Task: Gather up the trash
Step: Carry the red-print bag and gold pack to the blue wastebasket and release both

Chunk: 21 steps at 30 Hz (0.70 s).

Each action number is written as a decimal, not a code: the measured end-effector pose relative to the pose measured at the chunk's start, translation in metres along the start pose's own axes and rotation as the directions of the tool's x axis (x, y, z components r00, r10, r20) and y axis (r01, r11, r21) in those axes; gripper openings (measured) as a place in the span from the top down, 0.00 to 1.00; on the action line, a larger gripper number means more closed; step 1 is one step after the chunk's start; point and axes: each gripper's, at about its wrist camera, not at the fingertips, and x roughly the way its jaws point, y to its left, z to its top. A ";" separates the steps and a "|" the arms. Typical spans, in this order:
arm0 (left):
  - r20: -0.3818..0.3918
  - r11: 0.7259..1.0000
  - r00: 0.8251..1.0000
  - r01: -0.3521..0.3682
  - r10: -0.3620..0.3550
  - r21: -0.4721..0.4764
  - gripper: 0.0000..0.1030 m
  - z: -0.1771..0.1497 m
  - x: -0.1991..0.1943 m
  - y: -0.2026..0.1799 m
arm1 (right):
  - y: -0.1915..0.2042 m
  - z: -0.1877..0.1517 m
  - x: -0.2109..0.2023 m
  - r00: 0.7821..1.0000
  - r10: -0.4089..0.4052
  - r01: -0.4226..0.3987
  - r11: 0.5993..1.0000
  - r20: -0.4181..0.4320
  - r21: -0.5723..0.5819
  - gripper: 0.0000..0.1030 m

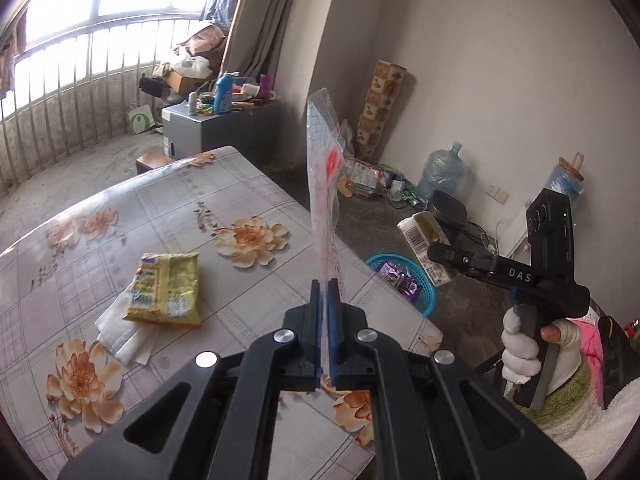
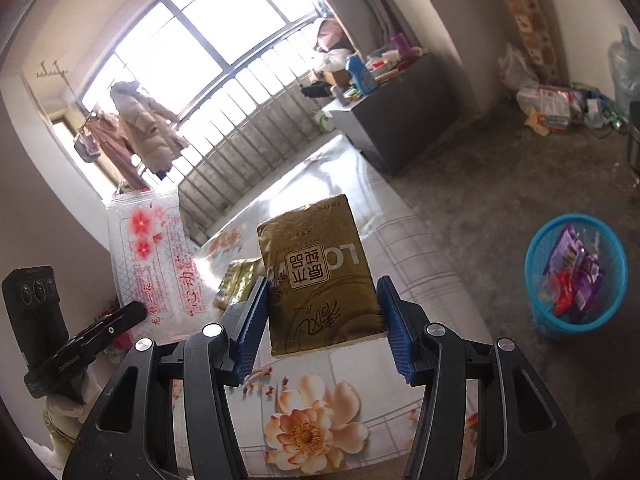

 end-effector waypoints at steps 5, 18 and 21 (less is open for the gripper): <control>-0.067 0.992 0.994 0.088 -0.082 0.089 0.98 0.031 0.056 -0.047 | -0.052 0.003 -0.019 0.995 -0.086 0.080 0.989 0.045 0.121 0.50; -0.415 0.946 0.898 0.250 -0.147 0.208 0.98 0.066 0.268 -0.159 | -0.217 -0.027 -0.080 0.914 -0.404 0.336 0.798 0.029 0.500 0.50; -0.520 0.955 0.840 0.264 -0.158 0.136 0.98 0.062 0.333 -0.169 | -0.234 -0.037 -0.077 0.909 -0.418 0.355 0.762 -0.008 0.542 0.50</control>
